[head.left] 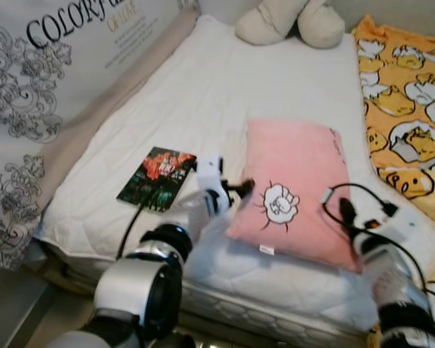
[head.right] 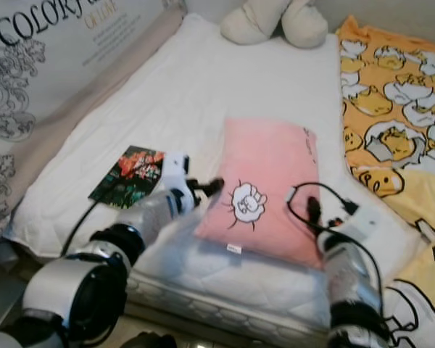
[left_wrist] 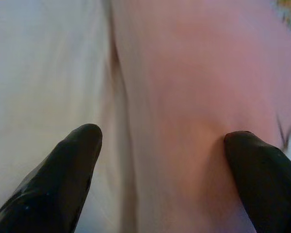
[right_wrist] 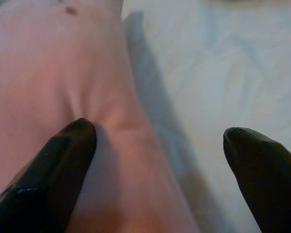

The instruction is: Clean up the room

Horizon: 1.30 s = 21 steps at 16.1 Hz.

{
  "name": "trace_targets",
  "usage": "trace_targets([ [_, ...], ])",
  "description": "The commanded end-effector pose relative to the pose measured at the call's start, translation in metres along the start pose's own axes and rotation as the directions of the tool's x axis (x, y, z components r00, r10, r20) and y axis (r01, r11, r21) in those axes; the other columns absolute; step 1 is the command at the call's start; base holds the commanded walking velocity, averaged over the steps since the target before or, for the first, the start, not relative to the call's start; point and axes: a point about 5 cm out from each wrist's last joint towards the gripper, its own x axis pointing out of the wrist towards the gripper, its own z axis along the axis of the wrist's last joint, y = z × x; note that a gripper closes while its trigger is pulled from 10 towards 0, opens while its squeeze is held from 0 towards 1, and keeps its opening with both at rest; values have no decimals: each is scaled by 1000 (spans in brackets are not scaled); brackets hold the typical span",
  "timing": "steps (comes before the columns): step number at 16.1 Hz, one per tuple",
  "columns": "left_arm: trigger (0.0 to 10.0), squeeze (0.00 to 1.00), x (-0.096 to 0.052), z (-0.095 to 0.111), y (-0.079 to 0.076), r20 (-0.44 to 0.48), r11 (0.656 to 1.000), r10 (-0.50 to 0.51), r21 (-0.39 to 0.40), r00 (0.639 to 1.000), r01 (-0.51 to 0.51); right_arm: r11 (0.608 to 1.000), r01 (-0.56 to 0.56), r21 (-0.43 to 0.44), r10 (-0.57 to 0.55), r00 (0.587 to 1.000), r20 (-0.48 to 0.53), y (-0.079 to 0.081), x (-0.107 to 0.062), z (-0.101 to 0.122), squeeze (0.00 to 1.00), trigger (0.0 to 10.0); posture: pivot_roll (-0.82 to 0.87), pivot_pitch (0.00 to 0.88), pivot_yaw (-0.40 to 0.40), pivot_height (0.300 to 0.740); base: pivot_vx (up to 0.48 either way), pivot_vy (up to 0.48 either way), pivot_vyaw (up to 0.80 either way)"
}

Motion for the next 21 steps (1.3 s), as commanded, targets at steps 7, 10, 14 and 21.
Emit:
trace_targets([
  [7, 10000, 0, 8, -39, -56, -93, 962, -263, -101, 960, 254, 998, -65, 5, 65, 993, -102, 21, 6, -36, 0, 10000, -86, 107, 33, 740, 0, 0, 0],
  [10, 10000, 0, 6, -14, -34, 6, 970, -138, 206, 990, 134, 998, -62, 1, 62, 993, -99, 20, 5, -39, 0, 10000, -88, 97, 40, 740, 0, 0, 0],
  [14, 10000, 0, -16, 35, 2, 297, 955, -79, 295, 952, -13, 999, -48, -8, 47, 996, -77, 17, 3, -38, 0, 10000, -81, 73, 39, 740, 0, 0, 0],
  [21, 10000, 1000, -30, 18, 3, 162, 995, -84, 66, 983, 75, 999, -38, -29, 36, 997, -68, 8, 2, -31, 0, 10000, -51, 73, 0, 740, 0, 0, 0],
])
